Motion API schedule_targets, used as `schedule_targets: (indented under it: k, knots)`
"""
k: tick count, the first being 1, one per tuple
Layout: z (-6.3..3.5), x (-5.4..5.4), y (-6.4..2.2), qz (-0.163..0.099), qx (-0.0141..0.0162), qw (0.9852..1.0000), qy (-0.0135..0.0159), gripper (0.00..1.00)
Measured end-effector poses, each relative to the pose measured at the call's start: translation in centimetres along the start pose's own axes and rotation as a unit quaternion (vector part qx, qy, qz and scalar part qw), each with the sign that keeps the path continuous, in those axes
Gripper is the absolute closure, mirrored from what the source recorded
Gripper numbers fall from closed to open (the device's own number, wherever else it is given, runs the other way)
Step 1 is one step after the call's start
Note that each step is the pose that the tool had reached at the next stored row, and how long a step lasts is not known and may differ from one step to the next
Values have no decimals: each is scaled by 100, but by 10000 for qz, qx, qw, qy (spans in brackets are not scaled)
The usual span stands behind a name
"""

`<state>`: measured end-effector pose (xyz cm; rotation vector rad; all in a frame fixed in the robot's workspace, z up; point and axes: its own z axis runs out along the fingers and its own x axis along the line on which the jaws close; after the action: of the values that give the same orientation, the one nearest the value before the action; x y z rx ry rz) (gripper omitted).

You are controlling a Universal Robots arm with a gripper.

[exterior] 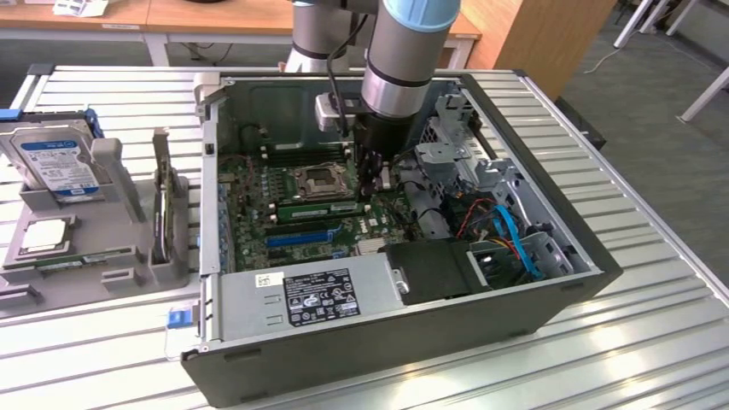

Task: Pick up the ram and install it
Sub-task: 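Press down the ram until it locks into place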

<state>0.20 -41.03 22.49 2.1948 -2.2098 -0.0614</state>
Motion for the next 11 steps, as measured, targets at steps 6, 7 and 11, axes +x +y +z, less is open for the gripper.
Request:
schedule_targets:
  k: [6,7,11]
  knots:
    - [11,0,0,0,0,10000,0,90]
    - [12,0,0,0,0,10000,0,90]
    - [20,0,-1,0,1,10000,-1,90]
